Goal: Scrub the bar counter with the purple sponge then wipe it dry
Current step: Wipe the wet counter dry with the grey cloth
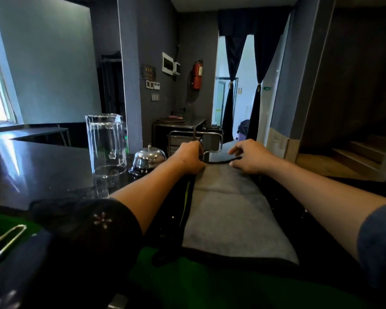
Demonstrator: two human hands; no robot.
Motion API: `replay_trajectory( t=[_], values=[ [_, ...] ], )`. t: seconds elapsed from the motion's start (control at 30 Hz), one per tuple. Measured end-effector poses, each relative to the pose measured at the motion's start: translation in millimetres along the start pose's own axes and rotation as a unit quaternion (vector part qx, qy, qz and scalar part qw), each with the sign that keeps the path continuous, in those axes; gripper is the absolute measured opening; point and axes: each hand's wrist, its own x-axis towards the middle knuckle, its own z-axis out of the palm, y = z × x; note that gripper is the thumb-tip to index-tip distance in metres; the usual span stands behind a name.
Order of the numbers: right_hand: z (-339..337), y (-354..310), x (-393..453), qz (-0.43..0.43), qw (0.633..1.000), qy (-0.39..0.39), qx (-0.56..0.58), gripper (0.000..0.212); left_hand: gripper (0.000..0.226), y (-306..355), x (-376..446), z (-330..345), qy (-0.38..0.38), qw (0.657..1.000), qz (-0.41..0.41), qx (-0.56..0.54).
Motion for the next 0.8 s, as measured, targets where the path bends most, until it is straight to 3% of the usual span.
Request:
replay_trajectory(
  t=[0.1, 0.2, 0.37, 0.47, 0.8],
  values=[
    [-2, -22, -18, -0.033, 0.999, 0.020, -0.004, 0.049, 0.038, 3, -15, -12, 0.017, 1.000, 0.016, -0.006],
    [5, -49, -42, -0.067, 0.997, -0.023, 0.005, 0.056, 0.028, 3, -40, -24, 0.028, 0.999, 0.041, -0.006],
    [42, -74, -65, 0.019, 0.986, -0.133, -0.098, 0.073, 0.020, -6, -91, -43, 0.039, 0.997, 0.060, 0.031],
    [55, -84, -67, 0.063, 0.982, -0.137, -0.110, 0.075, 0.019, -20, -117, -47, 0.040, 0.998, 0.018, 0.054],
    [71, -119, -53, 0.081, 0.979, -0.134, -0.133, 0.073, 0.030, -51, -134, -42, 0.055, 0.992, -0.091, 0.073]
  ],
)
